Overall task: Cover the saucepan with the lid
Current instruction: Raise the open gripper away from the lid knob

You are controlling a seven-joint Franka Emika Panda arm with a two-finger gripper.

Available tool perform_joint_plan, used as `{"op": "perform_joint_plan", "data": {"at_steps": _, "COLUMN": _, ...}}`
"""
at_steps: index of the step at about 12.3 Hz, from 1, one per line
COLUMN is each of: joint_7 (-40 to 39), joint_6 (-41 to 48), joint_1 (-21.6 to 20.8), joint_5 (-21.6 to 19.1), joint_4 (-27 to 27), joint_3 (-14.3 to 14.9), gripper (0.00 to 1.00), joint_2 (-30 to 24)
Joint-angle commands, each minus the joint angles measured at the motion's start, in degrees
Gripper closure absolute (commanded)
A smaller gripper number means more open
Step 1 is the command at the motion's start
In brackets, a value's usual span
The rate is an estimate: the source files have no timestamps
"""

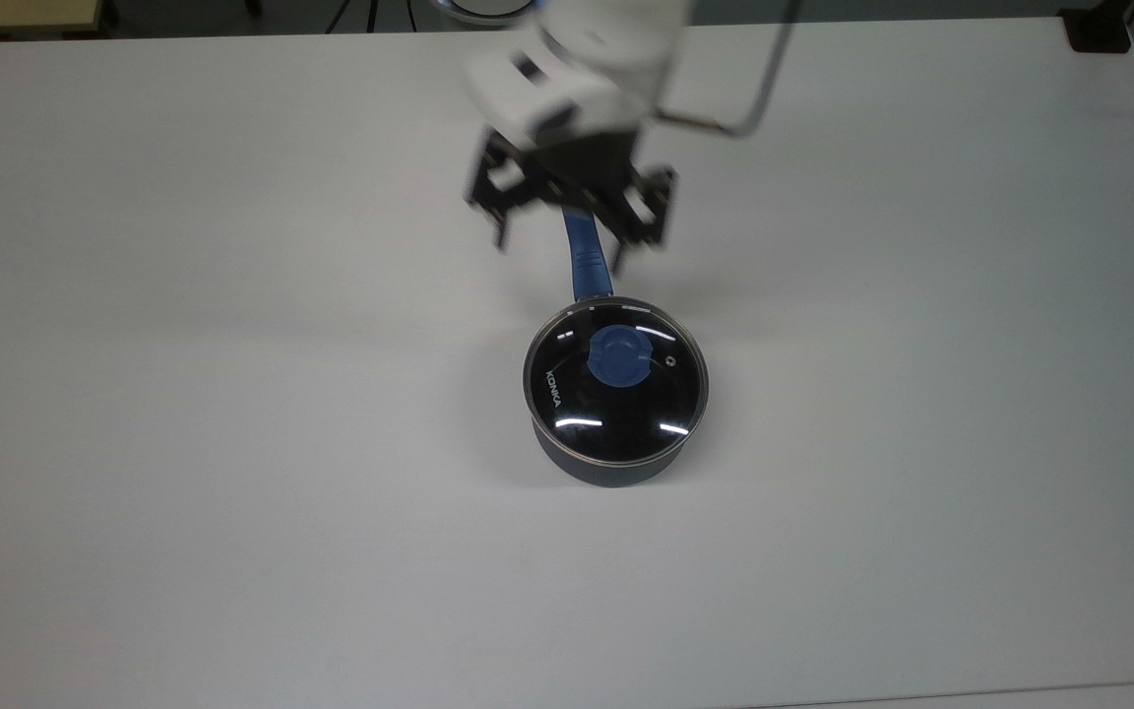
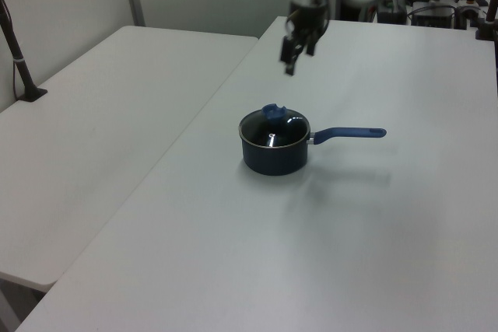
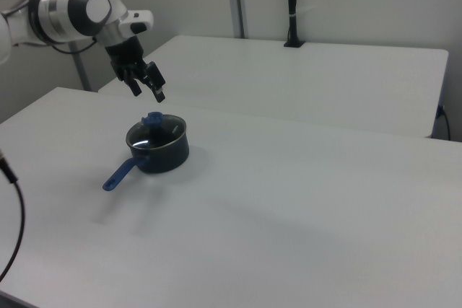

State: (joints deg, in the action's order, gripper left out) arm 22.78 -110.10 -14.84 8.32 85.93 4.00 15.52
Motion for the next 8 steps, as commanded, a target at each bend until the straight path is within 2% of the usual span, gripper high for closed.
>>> {"op": "perform_joint_plan", "data": {"at_steps": 1, "joint_7": -10.5, "joint_6": 4.1, "joint_1": 8.9, "joint_5": -5.5, "joint_4": 14.6, "joint_3": -2.5, "gripper": 0.00, "joint_2": -15.1}}
{"op": "perform_joint_plan", "data": {"at_steps": 2, "joint_7": -14.4, "joint_6": 8.2, "joint_1": 10.9, "joint_5": -5.5, "joint_4": 14.7, "joint_3": -2.5, "gripper": 0.00, "joint_2": -16.2}}
{"op": "perform_joint_plan", "data": {"at_steps": 4, "joint_7": -19.1, "joint_6": 10.4, "joint_1": 13.1, "joint_5": -5.5, "joint_4": 14.4, "joint_3": -1.9, "gripper": 0.00, "joint_2": -16.7}}
{"op": "perform_joint_plan", "data": {"at_steps": 8, "joint_7": -20.1, "joint_6": 10.5, "joint_1": 13.9, "joint_5": -5.4, "joint_4": 13.0, "joint_3": -1.6, "gripper": 0.00, "joint_2": -15.9}}
